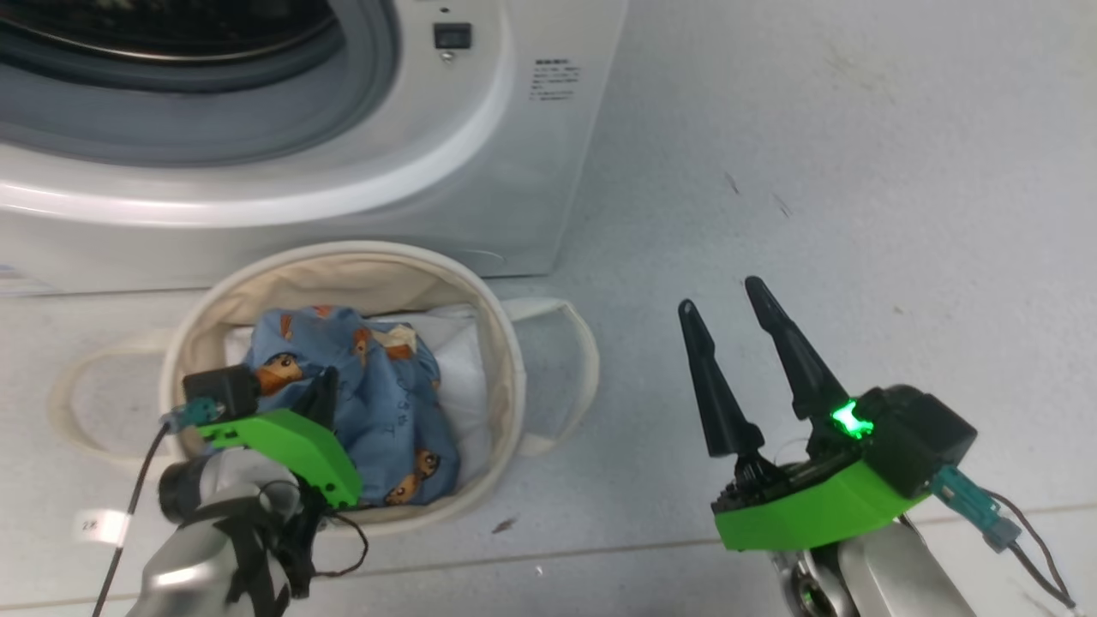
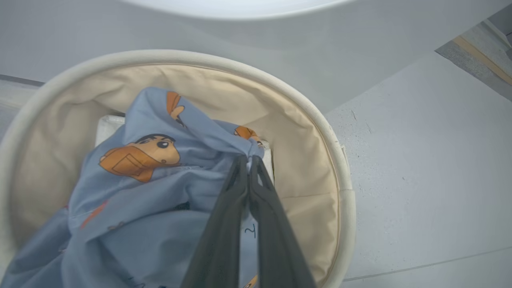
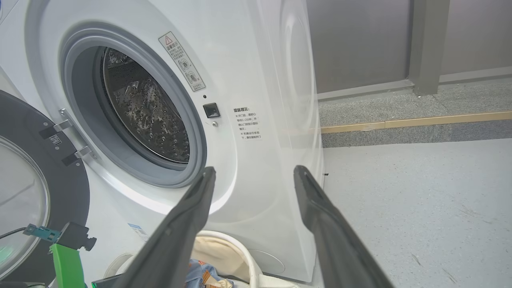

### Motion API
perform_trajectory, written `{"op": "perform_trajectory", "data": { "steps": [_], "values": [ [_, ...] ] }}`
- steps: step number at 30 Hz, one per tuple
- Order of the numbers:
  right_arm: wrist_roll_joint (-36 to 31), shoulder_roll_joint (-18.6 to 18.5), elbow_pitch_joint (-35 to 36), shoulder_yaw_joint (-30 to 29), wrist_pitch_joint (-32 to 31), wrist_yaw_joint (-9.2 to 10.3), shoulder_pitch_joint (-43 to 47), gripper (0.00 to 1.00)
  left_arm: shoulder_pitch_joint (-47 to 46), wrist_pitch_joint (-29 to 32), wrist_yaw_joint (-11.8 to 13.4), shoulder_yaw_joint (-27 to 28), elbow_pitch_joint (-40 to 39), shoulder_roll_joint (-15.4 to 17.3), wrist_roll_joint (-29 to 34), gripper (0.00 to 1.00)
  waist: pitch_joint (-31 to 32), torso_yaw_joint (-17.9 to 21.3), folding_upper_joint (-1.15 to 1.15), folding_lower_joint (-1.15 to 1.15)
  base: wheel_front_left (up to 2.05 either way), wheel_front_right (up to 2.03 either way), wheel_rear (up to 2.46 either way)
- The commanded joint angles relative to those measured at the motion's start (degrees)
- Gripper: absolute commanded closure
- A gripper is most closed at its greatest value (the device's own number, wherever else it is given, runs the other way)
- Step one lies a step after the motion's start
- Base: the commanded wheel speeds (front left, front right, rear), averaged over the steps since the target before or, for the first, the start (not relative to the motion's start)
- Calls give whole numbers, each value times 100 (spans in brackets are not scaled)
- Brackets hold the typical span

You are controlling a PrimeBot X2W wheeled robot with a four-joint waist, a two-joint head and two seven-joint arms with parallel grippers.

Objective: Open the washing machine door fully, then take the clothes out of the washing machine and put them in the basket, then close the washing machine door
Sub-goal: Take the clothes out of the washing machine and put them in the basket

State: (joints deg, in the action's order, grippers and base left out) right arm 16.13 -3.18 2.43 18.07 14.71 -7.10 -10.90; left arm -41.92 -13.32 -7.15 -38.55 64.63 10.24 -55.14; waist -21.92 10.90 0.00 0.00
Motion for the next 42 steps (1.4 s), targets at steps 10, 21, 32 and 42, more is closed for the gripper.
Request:
{"op": "perform_trajectory", "data": {
  "steps": [10, 21, 32, 42],
  "values": [
    [30, 30, 240, 138, 29, -39, -220, 0, -152, 133, -33, -182, 224, 68, -398, 100, -310, 123, 0, 0, 0, 0, 0],
    [77, 30, -5, 182, 29, -39, -342, 0, -38, -154, -33, -254, -533, -4, -808, 0, 117, -336, 0, 0, 0, 0, 0],
    [136, 30, -393, 126, 29, -39, -228, 0, 627, -166, -34, 372, -2269, 344, 169, 0, 775, -1074, 0, 0, 0, 0, 0],
    [194, 30, -687, 115, 29, -39, -134, 0, 1204, -167, -30, 904, -3722, 667, 1186, 0, 1247, -1517, 0, 0, 0, 0, 0]
  ]
}}
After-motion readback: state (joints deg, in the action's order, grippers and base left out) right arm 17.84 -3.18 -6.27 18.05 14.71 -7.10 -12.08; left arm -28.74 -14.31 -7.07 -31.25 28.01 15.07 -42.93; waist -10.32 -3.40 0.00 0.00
